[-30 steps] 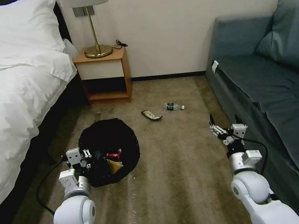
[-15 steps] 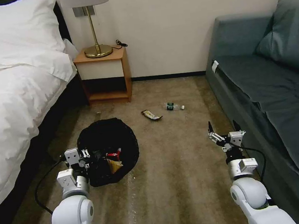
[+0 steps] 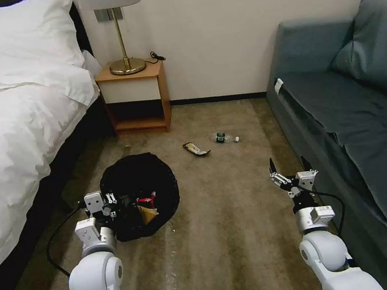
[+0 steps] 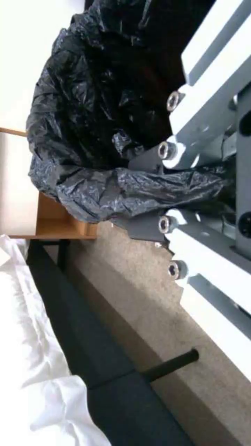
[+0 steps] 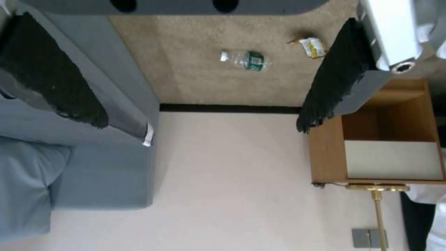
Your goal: Pick up the trash bin, then pick up the garbage on the floor and place it into the trash bin.
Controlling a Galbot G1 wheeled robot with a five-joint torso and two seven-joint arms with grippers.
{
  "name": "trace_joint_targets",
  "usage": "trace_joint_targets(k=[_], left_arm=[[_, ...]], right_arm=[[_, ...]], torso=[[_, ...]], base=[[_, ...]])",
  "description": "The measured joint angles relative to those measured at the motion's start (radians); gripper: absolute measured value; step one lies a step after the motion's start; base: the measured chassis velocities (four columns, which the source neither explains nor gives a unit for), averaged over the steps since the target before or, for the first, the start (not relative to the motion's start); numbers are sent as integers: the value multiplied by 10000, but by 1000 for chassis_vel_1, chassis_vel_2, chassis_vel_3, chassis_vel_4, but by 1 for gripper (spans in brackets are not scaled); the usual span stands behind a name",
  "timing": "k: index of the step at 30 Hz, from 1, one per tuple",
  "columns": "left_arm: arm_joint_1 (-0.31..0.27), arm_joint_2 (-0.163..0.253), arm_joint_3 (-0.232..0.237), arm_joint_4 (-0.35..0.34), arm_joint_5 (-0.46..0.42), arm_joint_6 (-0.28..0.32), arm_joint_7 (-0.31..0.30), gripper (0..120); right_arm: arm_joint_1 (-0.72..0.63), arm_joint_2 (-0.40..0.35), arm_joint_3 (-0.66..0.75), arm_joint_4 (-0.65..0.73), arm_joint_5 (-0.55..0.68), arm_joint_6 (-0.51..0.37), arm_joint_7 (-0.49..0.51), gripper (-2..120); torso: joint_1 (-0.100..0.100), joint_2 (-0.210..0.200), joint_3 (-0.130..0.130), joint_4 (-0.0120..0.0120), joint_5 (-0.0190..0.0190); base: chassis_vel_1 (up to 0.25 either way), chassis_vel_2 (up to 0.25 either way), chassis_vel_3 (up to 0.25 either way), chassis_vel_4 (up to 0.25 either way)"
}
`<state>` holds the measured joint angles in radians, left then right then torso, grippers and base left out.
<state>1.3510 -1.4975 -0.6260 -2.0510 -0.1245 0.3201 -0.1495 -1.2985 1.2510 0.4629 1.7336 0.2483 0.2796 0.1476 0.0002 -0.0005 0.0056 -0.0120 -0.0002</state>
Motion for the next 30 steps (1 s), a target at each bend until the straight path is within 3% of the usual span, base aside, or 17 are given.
trace_joint_targets(k=[30], left_arm=[[1, -14, -13, 41, 37, -31, 23, 5]], right_arm=[[-67, 83, -110, -239, -73, 112, -227, 100]], torso=[[0, 1, 0, 0, 0]], base=[[-31, 34, 30, -32]])
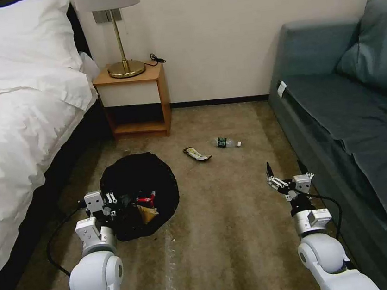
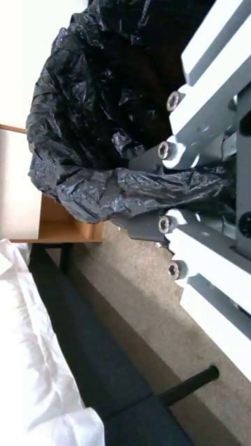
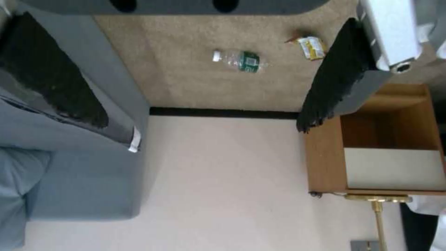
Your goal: Pick up the trash bin, then pick up the garbage on the floor and place it into the trash bin.
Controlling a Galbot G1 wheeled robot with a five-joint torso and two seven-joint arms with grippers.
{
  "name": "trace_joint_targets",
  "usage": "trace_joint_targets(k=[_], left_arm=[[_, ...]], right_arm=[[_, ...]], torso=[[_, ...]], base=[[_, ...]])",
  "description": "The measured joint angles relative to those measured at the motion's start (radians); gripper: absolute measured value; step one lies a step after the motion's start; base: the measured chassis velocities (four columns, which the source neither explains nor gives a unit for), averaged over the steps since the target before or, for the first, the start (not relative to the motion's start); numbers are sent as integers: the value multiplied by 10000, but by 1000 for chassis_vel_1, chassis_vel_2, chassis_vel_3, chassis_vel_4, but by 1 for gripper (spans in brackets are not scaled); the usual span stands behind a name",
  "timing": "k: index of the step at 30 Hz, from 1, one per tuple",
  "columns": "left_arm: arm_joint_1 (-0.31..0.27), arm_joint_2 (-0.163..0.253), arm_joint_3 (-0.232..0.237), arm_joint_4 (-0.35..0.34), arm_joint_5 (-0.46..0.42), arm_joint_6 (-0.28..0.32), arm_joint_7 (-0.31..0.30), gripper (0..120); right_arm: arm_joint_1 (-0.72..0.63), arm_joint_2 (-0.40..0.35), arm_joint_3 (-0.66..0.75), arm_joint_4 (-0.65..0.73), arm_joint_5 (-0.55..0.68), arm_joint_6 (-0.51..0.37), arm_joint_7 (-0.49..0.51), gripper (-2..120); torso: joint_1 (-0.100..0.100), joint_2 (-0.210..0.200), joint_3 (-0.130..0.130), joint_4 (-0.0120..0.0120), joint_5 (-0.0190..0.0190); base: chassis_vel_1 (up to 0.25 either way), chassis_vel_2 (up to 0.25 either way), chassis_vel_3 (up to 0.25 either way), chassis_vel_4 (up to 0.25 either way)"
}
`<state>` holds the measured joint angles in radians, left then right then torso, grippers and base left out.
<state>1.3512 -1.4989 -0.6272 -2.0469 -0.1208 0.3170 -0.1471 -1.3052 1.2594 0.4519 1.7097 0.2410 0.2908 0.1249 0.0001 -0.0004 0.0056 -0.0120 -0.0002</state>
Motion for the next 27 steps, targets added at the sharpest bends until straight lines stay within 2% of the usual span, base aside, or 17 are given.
trace_joint_targets(k=[27], left_arm=[[119, 46, -64, -178, -16, 6, 3, 5]], right_arm=[[54, -88, 10, -26, 30, 0, -84, 100]], torso=[[0, 0, 0, 1, 0]], base=[[-64, 68, 64, -63]])
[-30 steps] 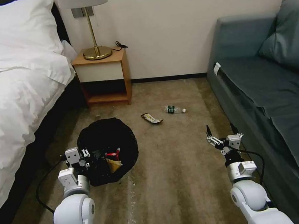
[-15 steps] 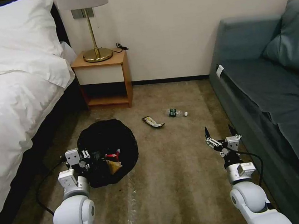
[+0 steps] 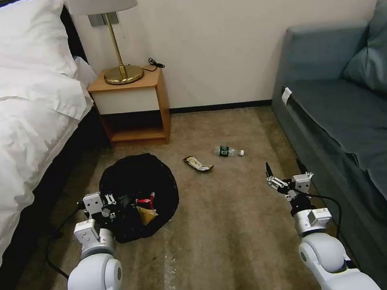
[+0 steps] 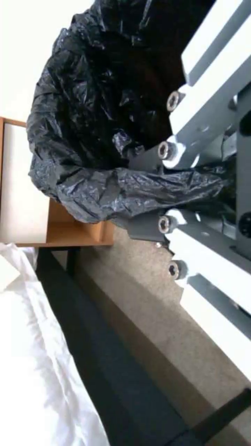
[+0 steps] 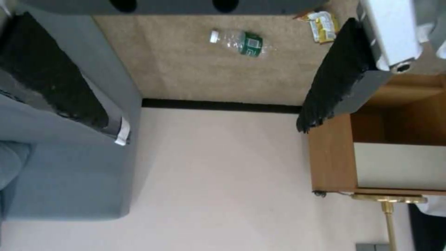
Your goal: Pick up the trash bin, then pick up the garbage on the floor and place it into the trash bin.
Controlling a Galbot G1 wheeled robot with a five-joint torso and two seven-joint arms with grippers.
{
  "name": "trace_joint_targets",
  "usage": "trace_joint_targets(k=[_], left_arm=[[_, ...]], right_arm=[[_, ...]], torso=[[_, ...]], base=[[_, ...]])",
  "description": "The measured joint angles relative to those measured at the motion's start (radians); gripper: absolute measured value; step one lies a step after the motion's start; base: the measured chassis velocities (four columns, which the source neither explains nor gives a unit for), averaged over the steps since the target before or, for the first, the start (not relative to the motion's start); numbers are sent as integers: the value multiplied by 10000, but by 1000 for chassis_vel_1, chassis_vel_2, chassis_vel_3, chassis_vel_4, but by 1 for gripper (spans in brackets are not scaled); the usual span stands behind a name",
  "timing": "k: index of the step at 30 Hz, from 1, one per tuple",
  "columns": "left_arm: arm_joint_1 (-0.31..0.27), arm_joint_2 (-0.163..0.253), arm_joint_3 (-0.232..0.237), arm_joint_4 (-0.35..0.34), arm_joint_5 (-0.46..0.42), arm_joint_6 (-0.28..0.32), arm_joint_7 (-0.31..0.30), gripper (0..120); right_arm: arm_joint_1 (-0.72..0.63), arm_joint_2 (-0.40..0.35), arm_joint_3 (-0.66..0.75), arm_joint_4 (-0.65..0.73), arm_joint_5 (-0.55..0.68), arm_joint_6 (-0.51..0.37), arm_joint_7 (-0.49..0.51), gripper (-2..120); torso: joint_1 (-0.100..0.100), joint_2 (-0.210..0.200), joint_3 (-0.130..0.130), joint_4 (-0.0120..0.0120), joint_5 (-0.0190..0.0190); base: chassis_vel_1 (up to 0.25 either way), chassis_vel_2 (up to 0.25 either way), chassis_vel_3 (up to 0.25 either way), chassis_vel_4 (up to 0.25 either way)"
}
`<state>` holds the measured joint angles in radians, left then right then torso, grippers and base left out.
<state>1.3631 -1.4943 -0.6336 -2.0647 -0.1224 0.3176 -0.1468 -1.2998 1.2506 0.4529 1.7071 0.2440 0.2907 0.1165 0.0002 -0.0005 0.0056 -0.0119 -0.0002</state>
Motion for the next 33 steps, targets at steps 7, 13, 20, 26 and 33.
trace_joint_targets(k=[7, 13, 20, 26, 33], left_arm=[[-5, 1, -15, -2, -11, 5, -1, 5], [-29, -11, 8, -2, -9, 12, -13, 5], [-31, 3, -12, -1, -10, 16, -6, 5], [-21, -2, -21, -2, -11, 17, -9, 5], [-20, -11, -16, -1, -10, 16, -5, 5]], right_arm=[[-61, 12, 5, -10, 0, 1, -14, 100], [-4, 9, 5, -12, 22, 4, 2, 100], [-22, 20, 23, -74, 30, 15, -2, 100], [-29, 51, 79, -74, 44, 22, -26, 100], [-87, 74, 62, -136, -30, 78, -90, 100]], torso=[[0, 0, 0, -1, -1], [0, 0, 0, 0, 0], [0, 0, 0, -3, 0], [0, 0, 0, 0, 0], [0, 1, 0, -1, -1]], base=[[-78, 71, 75, -78], [-75, 64, 79, -63], [-92, 62, 66, -71], [-73, 88, 86, -77], [-80, 74, 81, -83]])
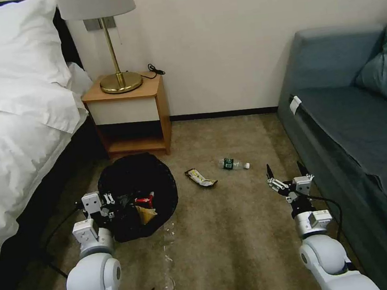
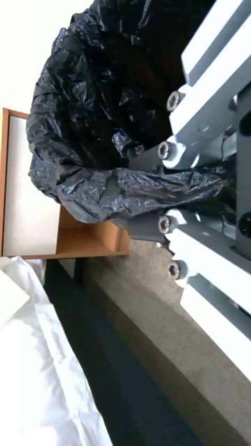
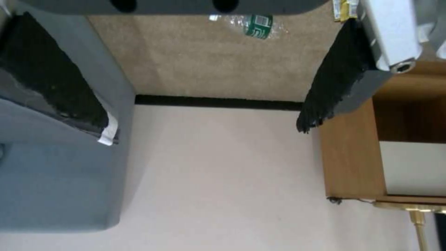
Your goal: Pick up the trash bin, then pick up the garbage on the floor and place it into the trash bin.
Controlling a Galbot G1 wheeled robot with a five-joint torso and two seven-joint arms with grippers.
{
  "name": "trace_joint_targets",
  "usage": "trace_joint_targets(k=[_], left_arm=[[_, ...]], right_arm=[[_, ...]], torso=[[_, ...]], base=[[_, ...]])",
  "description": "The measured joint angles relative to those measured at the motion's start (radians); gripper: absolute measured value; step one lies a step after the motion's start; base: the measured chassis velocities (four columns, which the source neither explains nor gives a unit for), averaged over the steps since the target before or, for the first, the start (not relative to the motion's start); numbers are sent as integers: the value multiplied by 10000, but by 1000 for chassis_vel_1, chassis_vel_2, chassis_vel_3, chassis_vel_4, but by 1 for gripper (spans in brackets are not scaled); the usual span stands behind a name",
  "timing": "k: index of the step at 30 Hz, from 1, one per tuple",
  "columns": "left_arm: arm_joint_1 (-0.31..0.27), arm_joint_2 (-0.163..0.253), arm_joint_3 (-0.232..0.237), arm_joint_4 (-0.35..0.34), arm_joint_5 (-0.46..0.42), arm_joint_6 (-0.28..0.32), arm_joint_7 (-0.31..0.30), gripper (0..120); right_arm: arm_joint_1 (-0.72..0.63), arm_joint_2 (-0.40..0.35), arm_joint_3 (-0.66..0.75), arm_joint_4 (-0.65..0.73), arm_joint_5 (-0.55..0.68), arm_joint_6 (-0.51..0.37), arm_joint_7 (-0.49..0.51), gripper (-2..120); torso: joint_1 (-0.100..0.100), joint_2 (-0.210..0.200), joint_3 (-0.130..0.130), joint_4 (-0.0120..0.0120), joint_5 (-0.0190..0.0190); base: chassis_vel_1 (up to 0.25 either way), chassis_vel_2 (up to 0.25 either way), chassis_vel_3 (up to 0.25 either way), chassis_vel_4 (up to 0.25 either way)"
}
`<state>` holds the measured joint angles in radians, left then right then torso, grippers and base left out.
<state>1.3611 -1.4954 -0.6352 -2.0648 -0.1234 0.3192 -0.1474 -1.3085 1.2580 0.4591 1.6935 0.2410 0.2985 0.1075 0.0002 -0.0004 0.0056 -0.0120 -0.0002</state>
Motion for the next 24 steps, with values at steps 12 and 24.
trace_joint_targets(k=[12, 24], left_arm=[[46, -8, -13, -12, 0, -18, 11, 5], [-26, 12, -16, -24, -10, -6, -4, 5]], right_arm=[[-123, 6, -120, -113, -127, 86, -101, 100], [-139, -20, -234, -241, -168, 86, -108, 100]], torso=[[-1, -1, 0, -1, 0], [0, 0, 0, 0, 0]], base=[[-75, 74, 83, -79], [-87, 98, 92, -89]])
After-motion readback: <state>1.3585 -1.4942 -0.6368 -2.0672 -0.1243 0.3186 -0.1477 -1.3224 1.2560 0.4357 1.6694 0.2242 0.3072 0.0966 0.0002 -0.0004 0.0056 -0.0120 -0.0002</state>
